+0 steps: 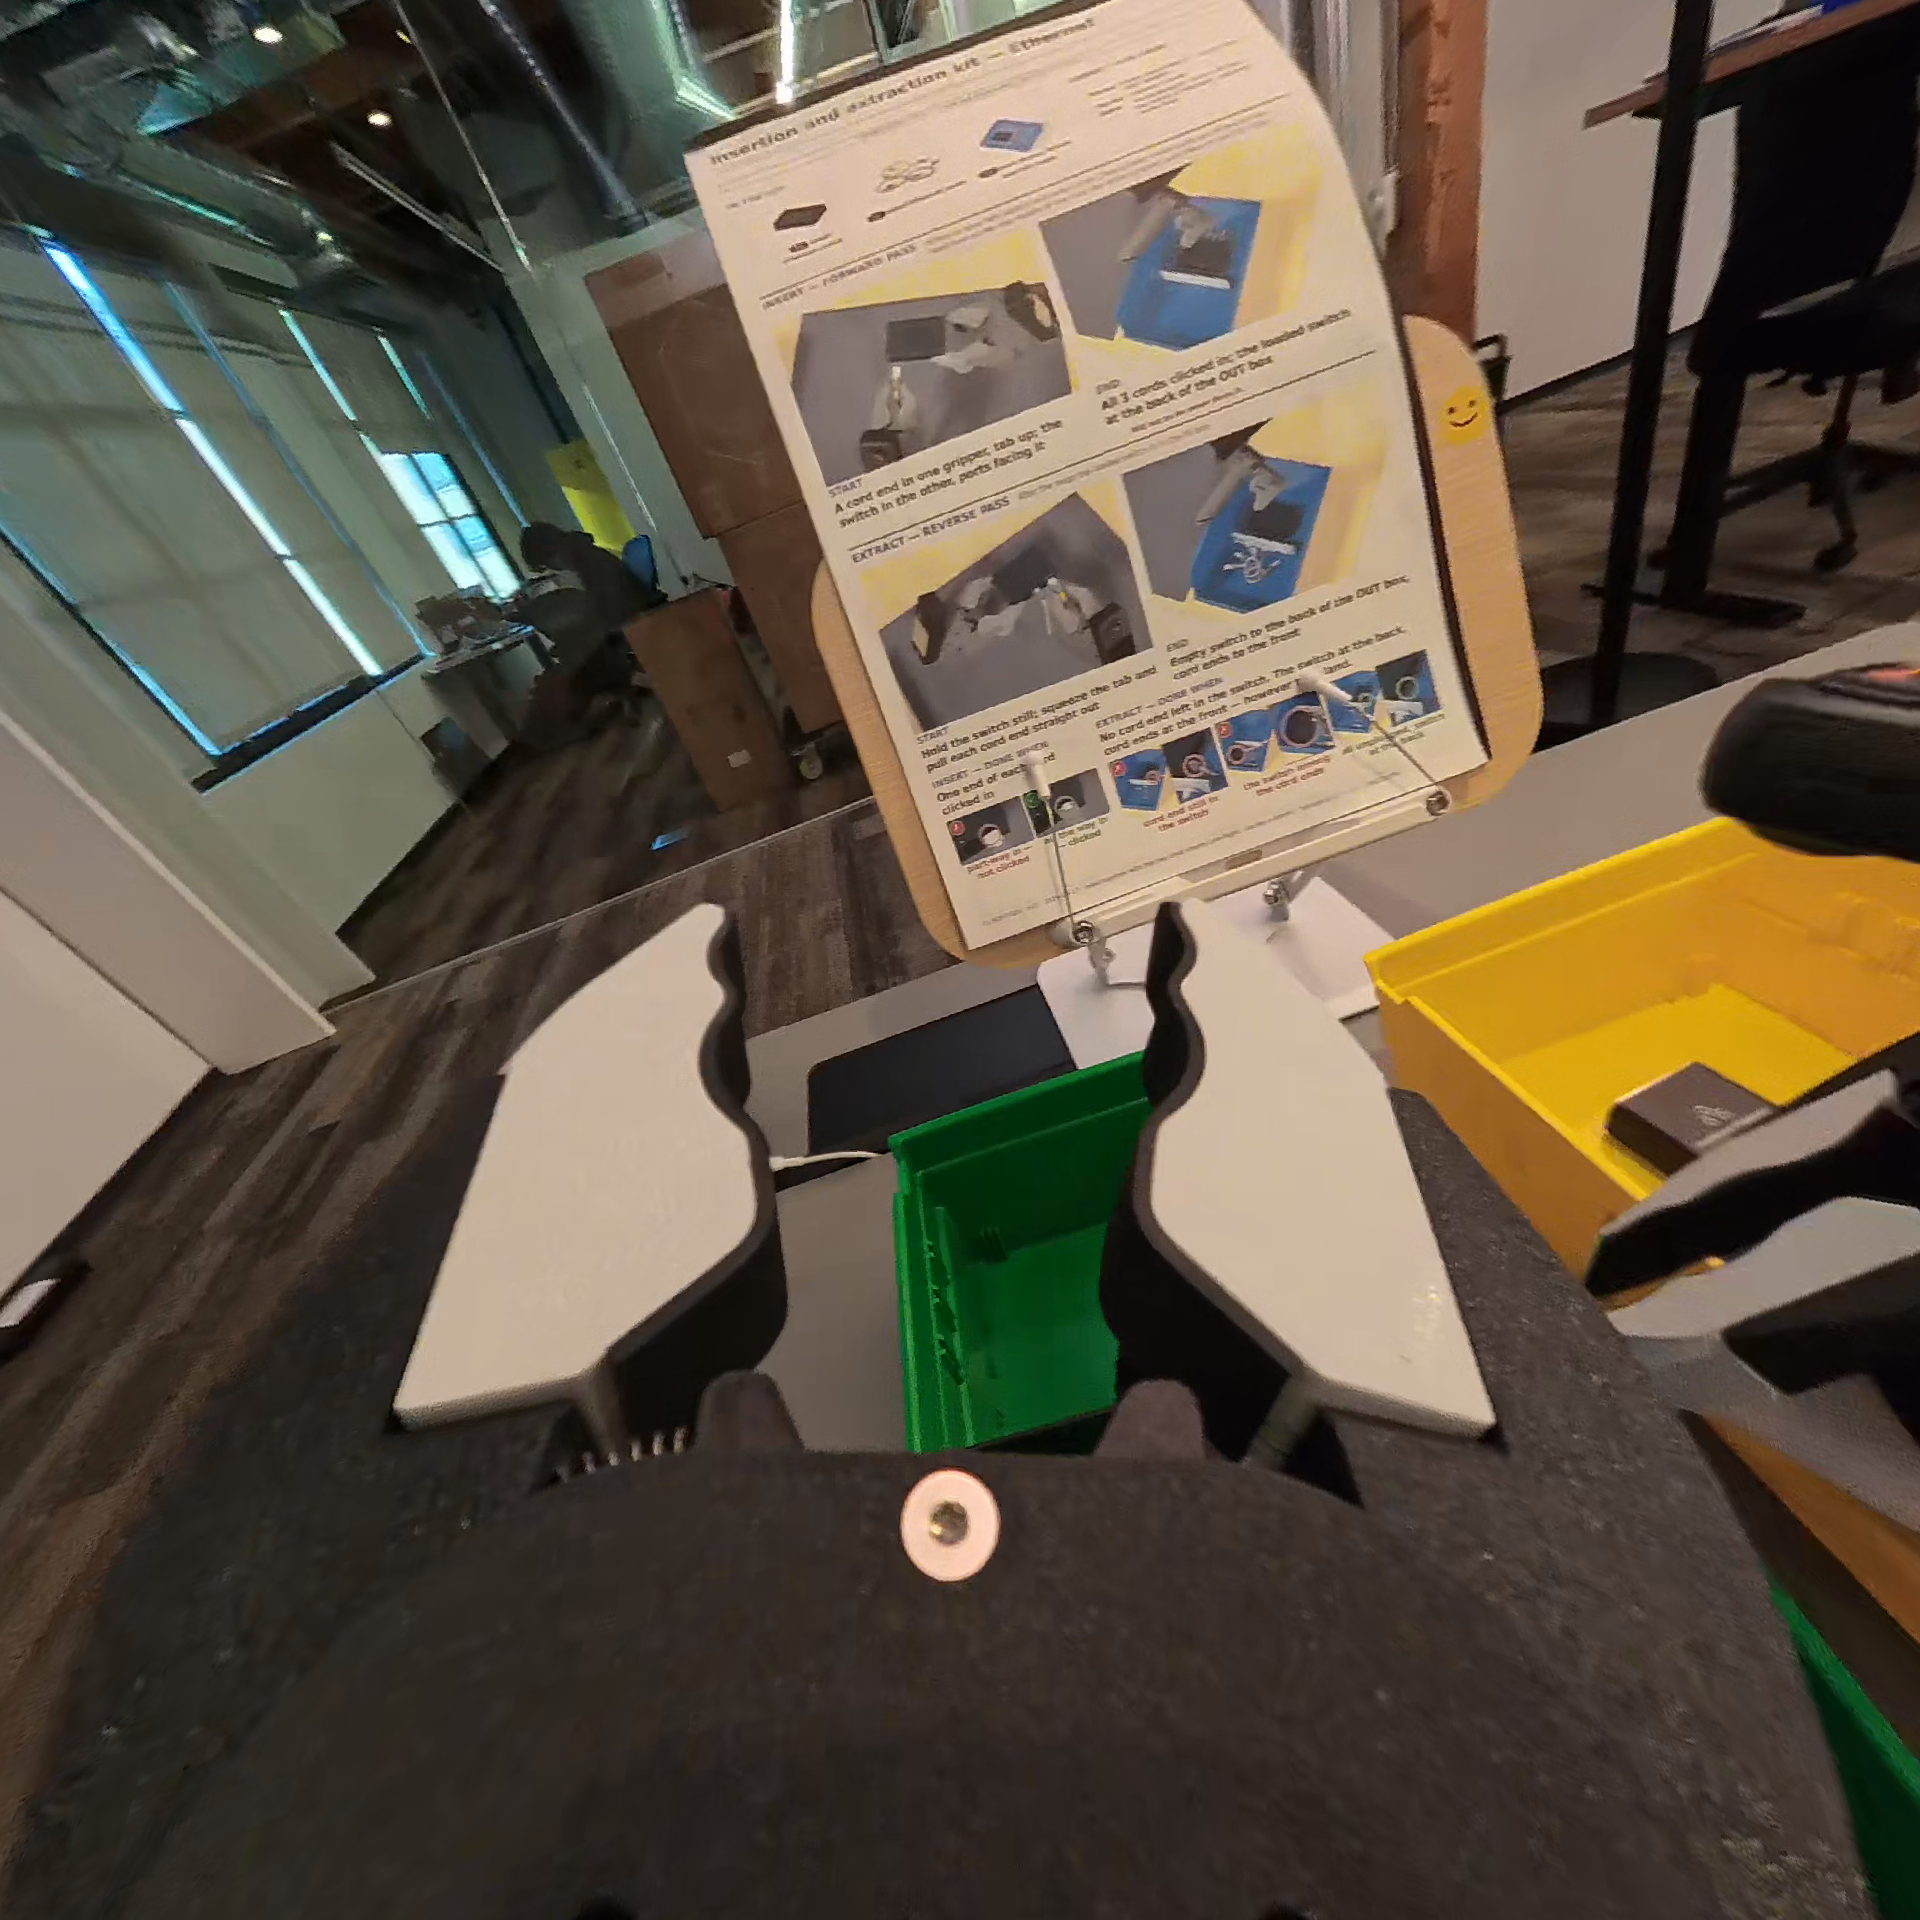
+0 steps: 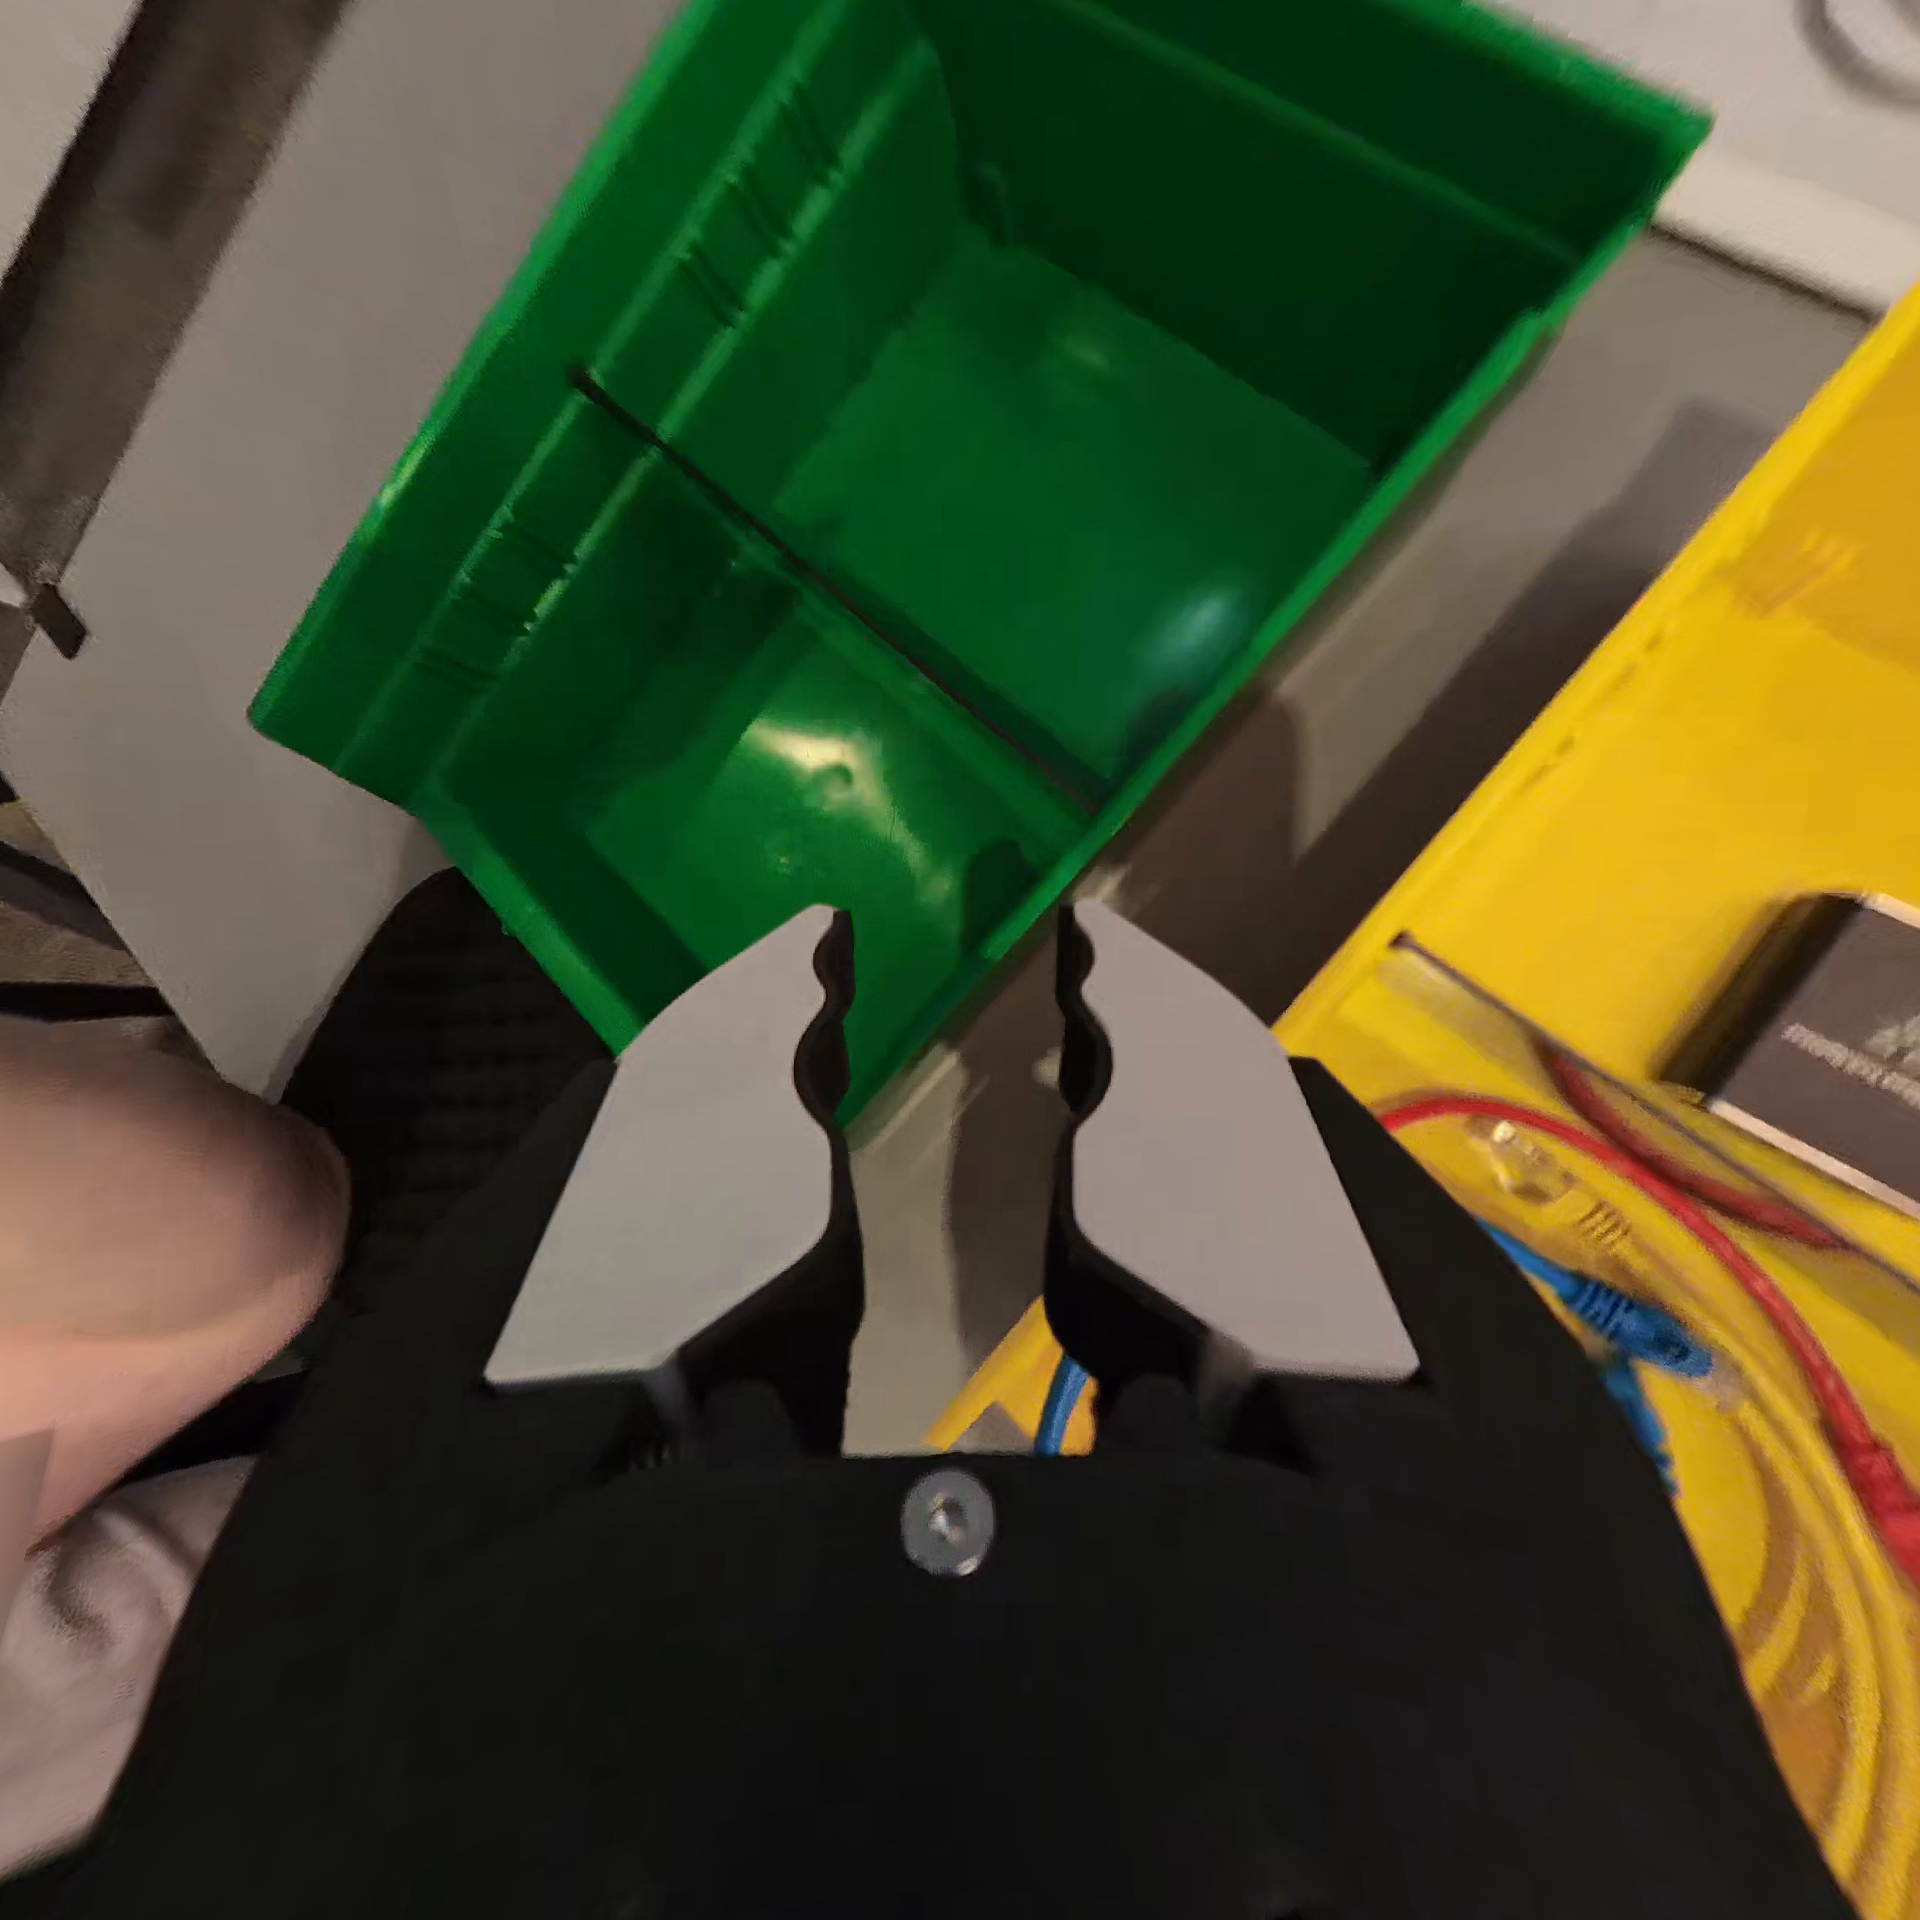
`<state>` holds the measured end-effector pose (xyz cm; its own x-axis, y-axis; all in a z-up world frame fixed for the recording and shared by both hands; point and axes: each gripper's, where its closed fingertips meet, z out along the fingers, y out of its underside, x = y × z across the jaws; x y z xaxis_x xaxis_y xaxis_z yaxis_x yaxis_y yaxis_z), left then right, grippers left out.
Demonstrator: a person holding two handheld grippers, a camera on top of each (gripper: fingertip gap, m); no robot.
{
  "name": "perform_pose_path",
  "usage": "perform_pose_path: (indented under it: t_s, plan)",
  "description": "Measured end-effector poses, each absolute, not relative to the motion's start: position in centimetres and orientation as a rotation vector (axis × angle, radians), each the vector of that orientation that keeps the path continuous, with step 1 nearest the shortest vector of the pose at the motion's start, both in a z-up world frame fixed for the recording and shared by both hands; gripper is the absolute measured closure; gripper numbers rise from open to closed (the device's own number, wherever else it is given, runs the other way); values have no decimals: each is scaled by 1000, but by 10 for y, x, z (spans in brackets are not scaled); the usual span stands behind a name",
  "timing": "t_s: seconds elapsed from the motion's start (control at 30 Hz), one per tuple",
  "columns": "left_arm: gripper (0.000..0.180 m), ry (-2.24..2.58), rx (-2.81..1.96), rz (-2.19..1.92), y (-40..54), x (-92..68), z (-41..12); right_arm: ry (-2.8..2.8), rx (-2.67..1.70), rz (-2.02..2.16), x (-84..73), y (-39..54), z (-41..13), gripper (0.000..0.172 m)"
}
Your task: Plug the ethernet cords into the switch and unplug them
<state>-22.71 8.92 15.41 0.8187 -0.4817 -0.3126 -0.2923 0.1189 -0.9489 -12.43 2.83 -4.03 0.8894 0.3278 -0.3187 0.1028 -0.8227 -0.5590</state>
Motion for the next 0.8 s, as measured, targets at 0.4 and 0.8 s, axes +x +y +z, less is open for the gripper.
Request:
perform_pose_path:
  t_s: [0.4, 0.8]
  plan:
    - [106, 701, -1471, 34, 96, -213, 143, 82, -2803, 441, -136, 41, -97, 135]
    - [109, 670, -1450, 137, 105, -233, 150, -96, -2832, 263, -145, 70, -114, 157]
